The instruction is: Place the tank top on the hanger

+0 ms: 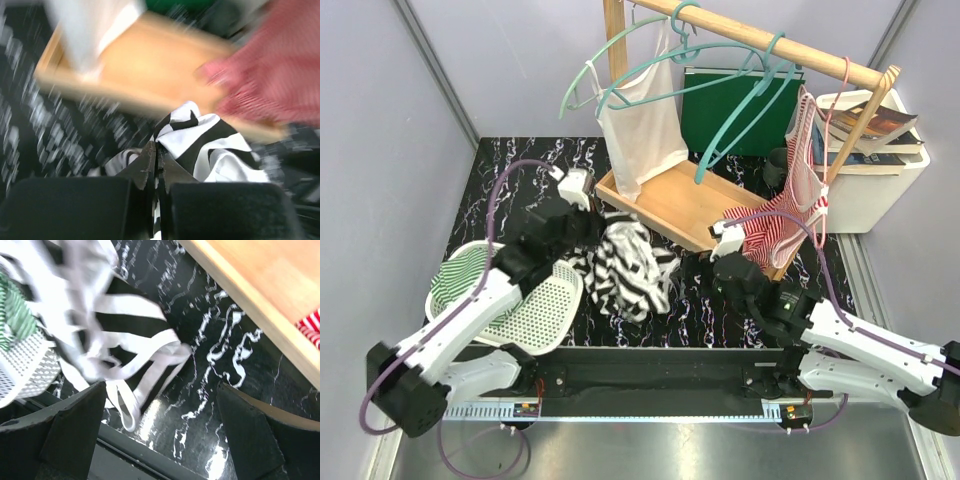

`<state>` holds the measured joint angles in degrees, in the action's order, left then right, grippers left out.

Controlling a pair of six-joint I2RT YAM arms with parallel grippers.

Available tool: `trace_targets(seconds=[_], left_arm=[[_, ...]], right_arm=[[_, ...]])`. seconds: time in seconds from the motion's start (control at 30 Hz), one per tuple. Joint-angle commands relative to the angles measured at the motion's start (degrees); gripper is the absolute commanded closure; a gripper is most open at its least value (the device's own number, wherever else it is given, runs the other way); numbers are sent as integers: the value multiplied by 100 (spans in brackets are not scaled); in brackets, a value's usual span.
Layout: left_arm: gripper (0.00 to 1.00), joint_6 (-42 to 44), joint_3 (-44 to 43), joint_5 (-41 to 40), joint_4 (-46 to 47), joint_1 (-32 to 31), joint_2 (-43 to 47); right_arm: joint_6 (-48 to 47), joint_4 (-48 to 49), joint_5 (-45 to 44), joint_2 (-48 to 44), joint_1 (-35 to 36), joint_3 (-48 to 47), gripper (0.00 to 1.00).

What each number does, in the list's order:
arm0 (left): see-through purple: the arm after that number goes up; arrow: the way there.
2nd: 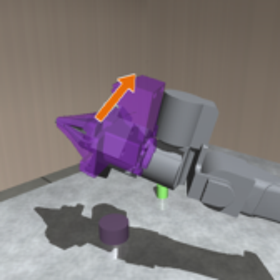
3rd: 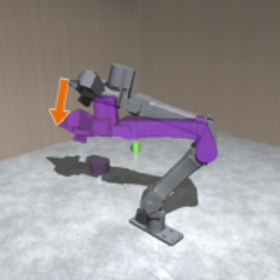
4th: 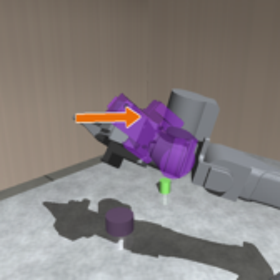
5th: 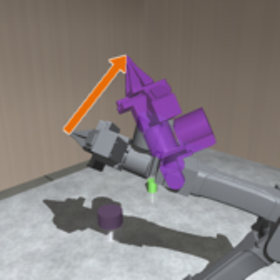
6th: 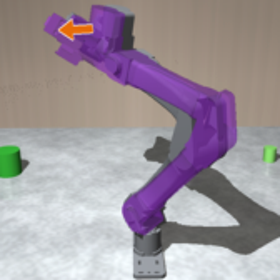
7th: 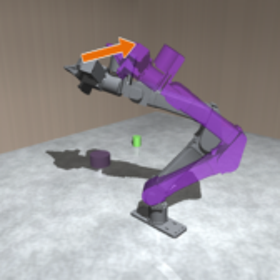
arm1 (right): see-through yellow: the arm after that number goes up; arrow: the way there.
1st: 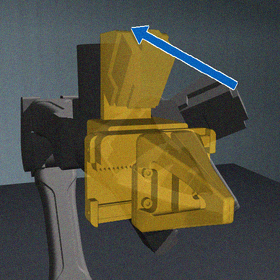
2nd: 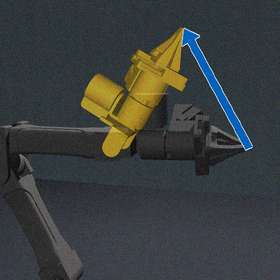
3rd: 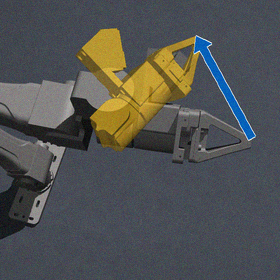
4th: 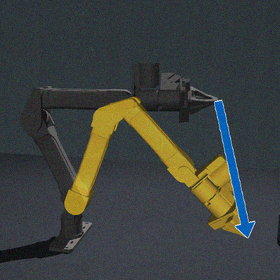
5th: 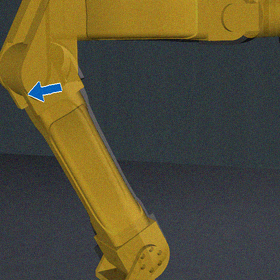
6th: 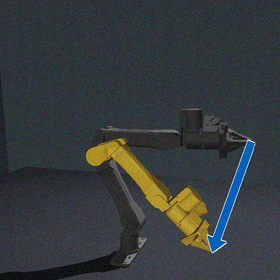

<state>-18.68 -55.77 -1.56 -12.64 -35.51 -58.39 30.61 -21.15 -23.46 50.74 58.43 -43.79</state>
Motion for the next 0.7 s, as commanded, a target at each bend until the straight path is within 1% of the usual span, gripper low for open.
trace_targets(seconds=[0.0,0.03,0.07,0.1,0.13,0.17,0.3,0.33,0.37,0.4,0.5,0.57,0.67], left_arm=[[82,-303,891,-879,113,334,-541],[73,-303,953,-968,113,351,-777],[45,-321,1006,-1047,43,351,-883],[30,-330,998,-1135,-9,351,-972],[20,-330,972,-1136,-80,351,-1086],[13,-338,963,-1110,-115,334,-1095],[8,-286,1024,-1179,-98,176,-701],[7,-312,1085,-1171,-89,115,-439],[7,-329,1138,-1040,-54,88,-288],[7,-356,1199,-943,-2,62,-26],[5,-619,1550,-556,244,-88,301],[5,-891,1797,-416,271,-149,293],[4,-1094,1938,-406,227,-158,4]], right_arm=[[322,-83,-168,137,-34,213,0],[349,-65,-159,190,-34,239,0],[358,-48,-132,243,-34,274,0],[384,-4,-106,365,-43,292,0],[393,31,-54,427,-43,310,0],[410,49,-27,471,-43,318,0],[551,443,227,743,-43,476,1],[577,567,324,779,-43,590,1],[604,846,412,814,-34,652,3],[708,945,561,919,-34,713,4],[859,1323,772,1243,-34,890,6],[929,1524,896,1446,-34,907,6],[973,1980,1220,1772,-34,942,8]])
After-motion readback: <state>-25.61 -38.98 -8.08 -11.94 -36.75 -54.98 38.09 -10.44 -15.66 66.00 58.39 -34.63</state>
